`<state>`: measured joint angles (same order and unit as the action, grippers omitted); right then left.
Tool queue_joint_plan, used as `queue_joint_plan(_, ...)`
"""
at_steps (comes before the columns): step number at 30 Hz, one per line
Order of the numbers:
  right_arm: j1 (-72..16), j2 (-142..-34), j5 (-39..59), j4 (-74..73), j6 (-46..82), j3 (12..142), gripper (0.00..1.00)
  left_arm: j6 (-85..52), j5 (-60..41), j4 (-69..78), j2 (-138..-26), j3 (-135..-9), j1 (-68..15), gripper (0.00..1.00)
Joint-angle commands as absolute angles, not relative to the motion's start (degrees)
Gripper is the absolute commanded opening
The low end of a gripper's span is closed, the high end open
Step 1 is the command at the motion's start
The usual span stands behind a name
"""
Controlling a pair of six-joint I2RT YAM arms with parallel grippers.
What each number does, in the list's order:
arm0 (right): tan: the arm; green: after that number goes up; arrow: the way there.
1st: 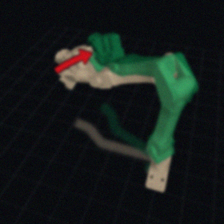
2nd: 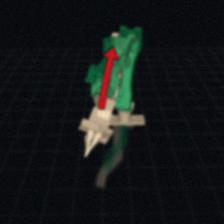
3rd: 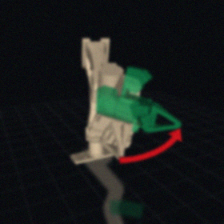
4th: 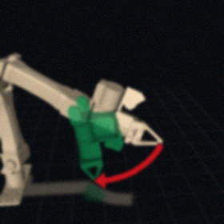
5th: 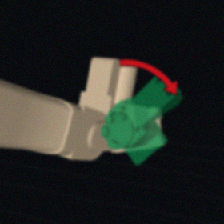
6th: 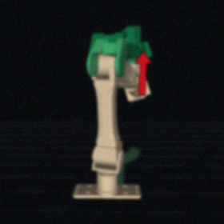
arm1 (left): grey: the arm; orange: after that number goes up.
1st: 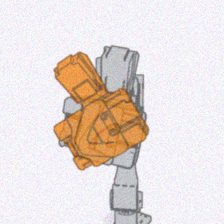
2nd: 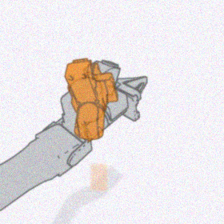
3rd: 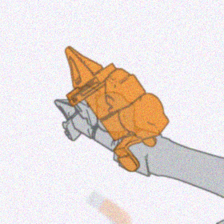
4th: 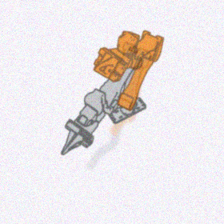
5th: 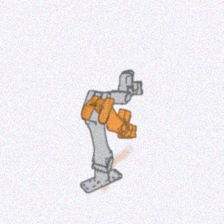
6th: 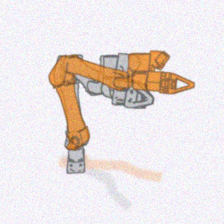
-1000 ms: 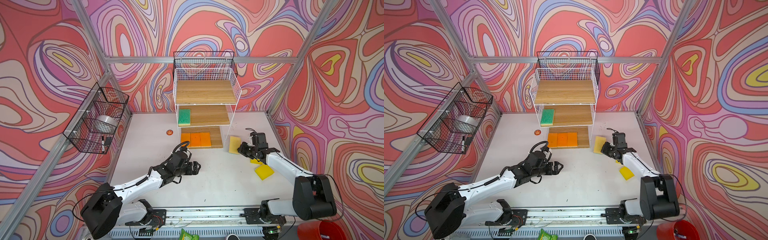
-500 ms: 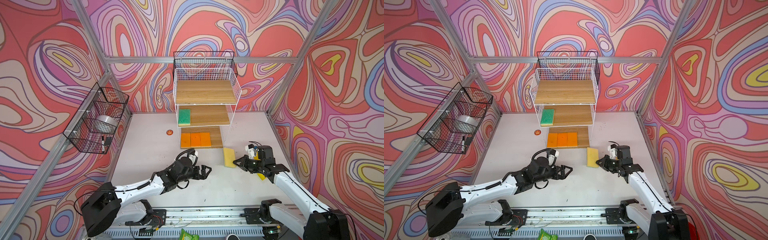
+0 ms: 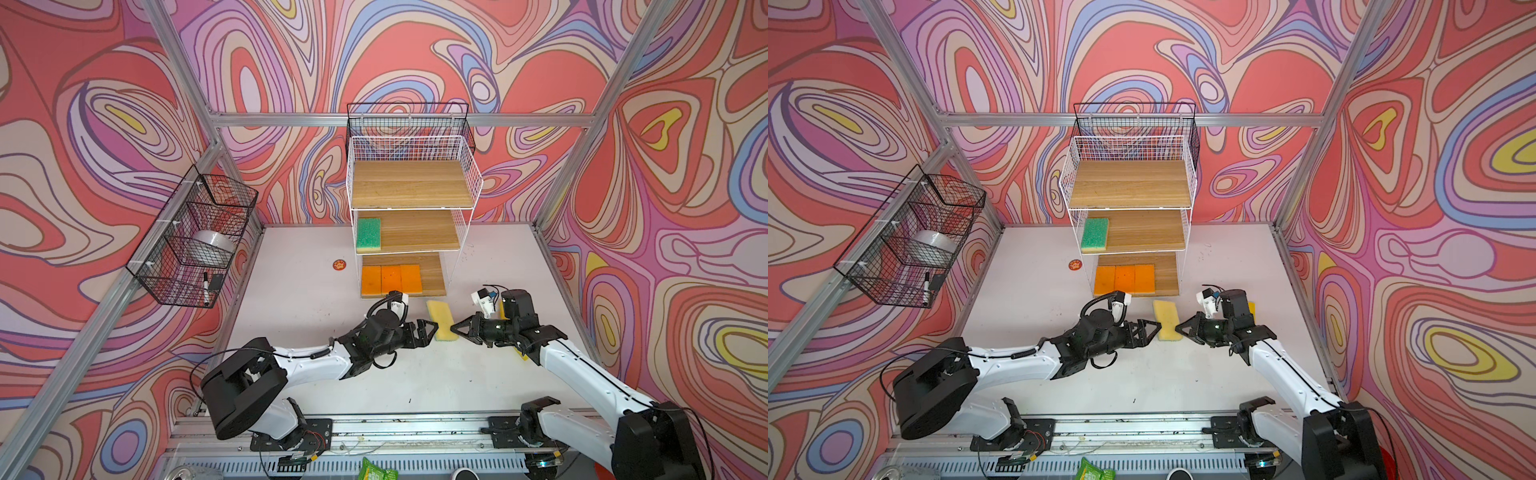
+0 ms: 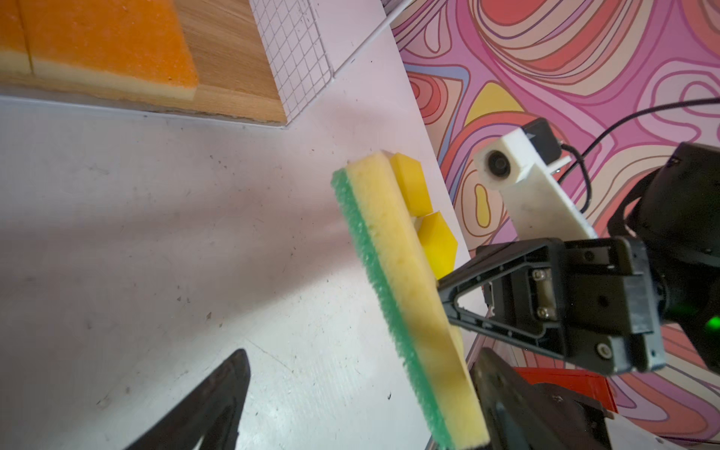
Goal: Place and organize the cleaning sponges onto the shelf
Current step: 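Carry the sponge toward left gripper while left gripper reaches to take it, then set the sponge green side up on table with left gripper while right gripper draws back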
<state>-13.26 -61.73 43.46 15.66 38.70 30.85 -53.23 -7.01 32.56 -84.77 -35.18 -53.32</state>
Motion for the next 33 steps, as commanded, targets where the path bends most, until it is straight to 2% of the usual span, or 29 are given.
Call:
queue_joint_plan(1,-13.89,-62.30,44.52,12.66,39.24,31.83,0.00,-54.71,-6.13,38.96,-86.44,-36.90,-53.68,0.91)
queue_joint_plan(5,-13.97,-62.93,45.55,10.41,40.21,31.57,0.00,-54.45,-6.43,37.81,-88.43,-38.58,-53.65,0.87)
queue_joint_plan(9,-14.07,-63.42,47.47,9.78,40.26,32.41,0.00,-54.65,-5.68,38.83,-90.88,-39.31,-53.64,0.76)
queue_joint_plan(10,-14.07,-63.75,47.70,9.86,39.96,32.69,0.00,-54.75,-5.46,38.91,-91.49,-39.79,-53.66,0.71)
queue_joint_plan(14,-14.32,-66.51,48.40,8.13,39.97,32.47,0.00,-53.41,-6.67,37.73,-94.07,-43.10,-53.61,0.41)
queue_joint_plan(17,-14.41,-68.42,48.31,4.92,40.61,31.82,0.02,-51.82,-6.59,34.31,-94.84,-44.89,-53.47,0.30)
queue_joint_plan(18,-14.41,-69.08,48.27,4.39,40.68,31.89,0.06,-51.69,-6.74,33.75,-94.84,-44.89,-53.23,0.25)
queue_joint_plan(19,-14.49,-69.59,48.42,4.00,40.83,31.90,0.15,-51.68,-7.02,33.09,-94.79,-44.91,-52.95,0.21)
queue_joint_plan(22,-14.44,-70.60,47.12,5.14,40.01,32.90,0.50,-50.16,-8.24,29.17,-93.24,-44.53,-52.22,0.18)
queue_joint_plan(23,-14.43,-71.04,46.52,6.89,38.76,33.93,0.57,-49.09,-7.72,26.24,-91.83,-44.11,-52.26,0.18)
queue_joint_plan(26,-14.42,-72.10,45.95,10.94,36.14,36.84,0.65,-44.50,-4.26,15.15,-85.85,-42.89,-52.23,0.19)
queue_joint_plan(29,-14.37,-72.51,44.77,11.31,36.00,37.55,0.68,-36.32,4.61,-3.26,-80.27,-45.85,-52.89,0.19)
queue_joint_plan(33,-14.16,-74.62,44.65,10.73,36.19,38.34,0.69,-30.29,16.59,-20.93,-76.69,-49.19,-54.52,0.19)
